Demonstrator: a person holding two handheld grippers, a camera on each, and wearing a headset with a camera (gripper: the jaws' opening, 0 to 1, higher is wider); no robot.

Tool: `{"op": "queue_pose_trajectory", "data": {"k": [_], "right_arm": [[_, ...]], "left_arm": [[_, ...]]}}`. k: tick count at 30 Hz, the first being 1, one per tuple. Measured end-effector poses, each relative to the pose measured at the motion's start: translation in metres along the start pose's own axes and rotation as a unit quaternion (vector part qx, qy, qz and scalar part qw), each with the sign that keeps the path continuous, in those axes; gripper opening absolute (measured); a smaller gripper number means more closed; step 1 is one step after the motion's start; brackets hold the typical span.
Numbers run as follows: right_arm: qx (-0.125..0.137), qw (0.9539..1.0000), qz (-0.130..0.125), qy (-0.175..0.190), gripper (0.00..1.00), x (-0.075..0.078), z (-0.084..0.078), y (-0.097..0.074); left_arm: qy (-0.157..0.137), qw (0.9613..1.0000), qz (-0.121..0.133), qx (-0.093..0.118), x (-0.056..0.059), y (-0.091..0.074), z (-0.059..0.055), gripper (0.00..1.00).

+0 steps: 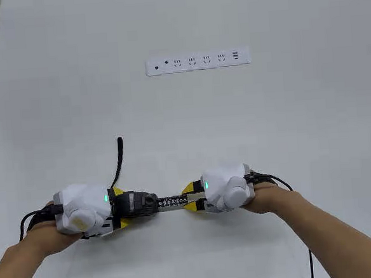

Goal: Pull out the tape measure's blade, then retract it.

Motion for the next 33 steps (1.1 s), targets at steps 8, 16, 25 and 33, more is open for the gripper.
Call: {"op": "queue_pose_trajectory", "data": {"k": [8, 16, 25, 33], "right_arm": [[-0.001, 1.0, -0.001, 0.002, 0.11, -0.001, -0.005, -0.006], [-0.001, 1.0, 0.0, -0.001, 0.11, 0.0, -0.01, -0.013], [-0.003, 1.0, -0.001, 0.001, 0.11, -0.001, -0.015, -0.021], [-0.006, 1.0, -0.001, 0.0, 0.11, -0.002, -0.022, -0.029]], "left_arm": [[0.0, 1.0, 0.0, -0.002, 0.0, 0.0, 0.0, 0.31], [-0.001, 1.0, -0.001, -0.003, 0.0, 0.0, 0.001, 0.31], [-0.002, 1.0, -0.001, -0.005, 0.0, 0.0, 0.001, 0.31], [-0.001, 1.0, -0.001, -0.007, 0.0, 0.0, 0.001, 0.31]]}}
Point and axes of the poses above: the centre of the closed fingertips' face, and the gripper's own axes: y roughly forward along the fingers, x roughly to its right, z roughly out of its top, the point moved 9 cm from there along -y, roughly backward along the fingers, and after that the axes turned 2 degrees about -z, right-handed, at the moved point
